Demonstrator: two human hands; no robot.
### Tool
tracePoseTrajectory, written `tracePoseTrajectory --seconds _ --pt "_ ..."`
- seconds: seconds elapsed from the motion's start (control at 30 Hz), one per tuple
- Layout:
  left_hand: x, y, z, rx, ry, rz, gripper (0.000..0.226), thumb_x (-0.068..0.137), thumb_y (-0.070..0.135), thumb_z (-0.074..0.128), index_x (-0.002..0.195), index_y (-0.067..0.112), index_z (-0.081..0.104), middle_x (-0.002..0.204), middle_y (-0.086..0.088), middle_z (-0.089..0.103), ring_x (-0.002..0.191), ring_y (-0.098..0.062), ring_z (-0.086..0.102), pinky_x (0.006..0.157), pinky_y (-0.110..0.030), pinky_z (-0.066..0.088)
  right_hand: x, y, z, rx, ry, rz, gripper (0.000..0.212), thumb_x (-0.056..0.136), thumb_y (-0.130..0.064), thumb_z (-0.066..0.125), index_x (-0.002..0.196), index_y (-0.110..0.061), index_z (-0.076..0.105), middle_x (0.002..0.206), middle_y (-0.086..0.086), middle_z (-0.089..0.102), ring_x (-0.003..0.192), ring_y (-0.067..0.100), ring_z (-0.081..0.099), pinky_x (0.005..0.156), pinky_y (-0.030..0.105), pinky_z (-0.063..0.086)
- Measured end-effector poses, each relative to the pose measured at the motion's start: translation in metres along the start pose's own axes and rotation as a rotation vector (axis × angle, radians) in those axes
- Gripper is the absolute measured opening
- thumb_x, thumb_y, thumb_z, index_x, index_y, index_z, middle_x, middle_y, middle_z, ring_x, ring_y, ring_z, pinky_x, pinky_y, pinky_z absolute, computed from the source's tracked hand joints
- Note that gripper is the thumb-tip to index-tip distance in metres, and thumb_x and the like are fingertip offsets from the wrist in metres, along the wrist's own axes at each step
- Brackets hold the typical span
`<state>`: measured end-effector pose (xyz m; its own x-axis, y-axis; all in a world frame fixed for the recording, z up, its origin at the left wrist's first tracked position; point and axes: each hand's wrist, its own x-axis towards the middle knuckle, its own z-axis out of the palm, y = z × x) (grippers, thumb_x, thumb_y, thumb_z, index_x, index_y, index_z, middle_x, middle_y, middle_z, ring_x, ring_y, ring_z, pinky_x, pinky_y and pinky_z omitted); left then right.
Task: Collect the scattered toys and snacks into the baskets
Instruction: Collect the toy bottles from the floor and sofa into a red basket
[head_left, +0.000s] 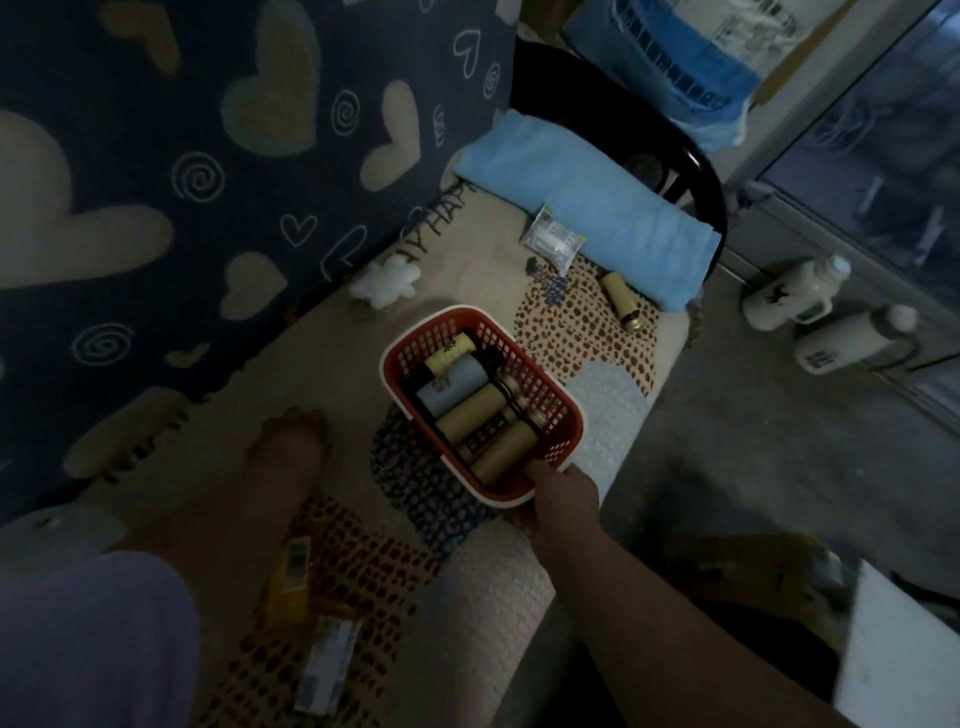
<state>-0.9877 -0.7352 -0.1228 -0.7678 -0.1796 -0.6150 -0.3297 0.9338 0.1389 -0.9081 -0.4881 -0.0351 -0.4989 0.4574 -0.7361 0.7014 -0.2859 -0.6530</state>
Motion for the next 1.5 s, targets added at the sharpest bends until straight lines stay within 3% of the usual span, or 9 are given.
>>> tracePoseTrajectory --seconds 0.07,0.13,0.2,0.4,0.67,0.9,1.13,1.3,1.5 --pt "-0.002 -0.003 0.003 0.043 0.033 0.032 0.036 0.100 0.024 0.037 0.130 0.007 0.047 0.133 -0.018 0.048 0.120 -0.035 0.048 0.103 -0.042 0.040 0.002 -0.003 -0.001 -0.004 0.013 -0.020 0.014 0.090 -0.003 0.049 0.084 -0.012 0.058 0.086 0.017 0.065 0.071 0.030 0.062 0.052 0.029 0.051" --pt "-0.005 -0.004 -0.002 0.037 -0.097 -0.018 0.045 0.099 0.034 0.035 0.138 0.012 0.035 0.140 -0.014 0.037 0.126 -0.031 0.040 0.112 -0.045 0.029 0.001 -0.007 -0.002 0.014 0.014 -0.024 0.017 0.091 -0.003 0.049 0.083 -0.015 0.058 0.084 0.012 0.065 0.075 0.027 0.063 0.059 0.031 0.053" --pt "-0.009 0.004 -0.013 0.008 -0.061 -0.025 0.048 0.097 0.035 0.038 0.138 0.011 0.031 0.138 -0.016 0.035 0.123 -0.031 0.039 0.109 -0.046 0.032 0.000 -0.012 -0.004 0.019 0.024 -0.024 0.019 0.090 -0.001 0.049 0.081 -0.015 0.058 0.085 0.010 0.064 0.077 0.025 0.063 0.065 0.034 0.054" --pt "-0.054 0.070 -0.067 -0.350 0.358 0.473 0.028 0.097 0.015 0.047 0.119 -0.002 0.050 0.117 -0.023 0.051 0.106 -0.034 0.049 0.083 -0.033 0.037 -0.014 -0.033 -0.005 -0.014 0.050 0.000 0.019 0.090 -0.003 0.051 0.080 -0.018 0.056 0.090 0.011 0.064 0.087 0.029 0.063 0.078 0.044 0.057" --pt "-0.119 0.168 -0.089 -0.305 0.201 0.791 0.035 0.095 0.028 0.049 0.126 0.012 0.047 0.128 -0.010 0.046 0.117 -0.025 0.048 0.096 -0.033 0.040 -0.026 -0.064 -0.015 -0.049 0.044 -0.010 0.013 0.090 -0.008 0.052 0.087 -0.020 0.056 0.095 0.012 0.065 0.093 0.032 0.065 0.082 0.048 0.058" --pt "-0.120 0.194 -0.073 -0.153 0.145 0.713 0.039 0.097 0.024 0.048 0.132 0.009 0.043 0.142 -0.012 0.037 0.125 -0.025 0.043 0.103 -0.032 0.036 -0.014 -0.080 -0.041 0.012 0.005 0.009 0.016 0.091 -0.006 0.050 0.083 -0.019 0.055 0.092 0.011 0.062 0.094 0.033 0.063 0.079 0.047 0.058" --pt "-0.122 0.242 -0.072 -0.286 0.151 0.743 0.033 0.093 0.025 0.055 0.121 0.009 0.055 0.123 -0.010 0.052 0.112 -0.024 0.052 0.091 -0.027 0.038 0.019 -0.102 -0.095 0.078 -0.029 0.099 0.026 0.090 -0.003 0.053 0.115 -0.009 0.056 0.110 0.018 0.064 0.098 0.035 0.063 0.061 0.039 0.057" --pt "-0.118 0.303 -0.072 -0.329 0.209 0.688 0.034 0.089 0.022 0.060 0.120 0.009 0.056 0.118 -0.013 0.054 0.104 -0.026 0.055 0.087 -0.028 0.041 0.054 -0.138 -0.158 0.034 0.013 0.090 0.028 0.090 -0.002 0.052 0.118 0.001 0.056 0.111 0.022 0.064 0.098 0.037 0.064 0.067 0.041 0.057" --pt "-0.088 0.366 -0.070 -0.356 0.372 0.467 0.026 0.088 0.016 0.056 0.110 0.003 0.056 0.112 -0.021 0.056 0.102 -0.036 0.054 0.085 -0.038 0.043 0.106 -0.164 -0.219 0.074 0.096 0.079 0.021 0.086 -0.004 0.058 0.106 -0.006 0.060 0.096 0.016 0.065 0.089 0.034 0.065 0.079 0.053 0.056"
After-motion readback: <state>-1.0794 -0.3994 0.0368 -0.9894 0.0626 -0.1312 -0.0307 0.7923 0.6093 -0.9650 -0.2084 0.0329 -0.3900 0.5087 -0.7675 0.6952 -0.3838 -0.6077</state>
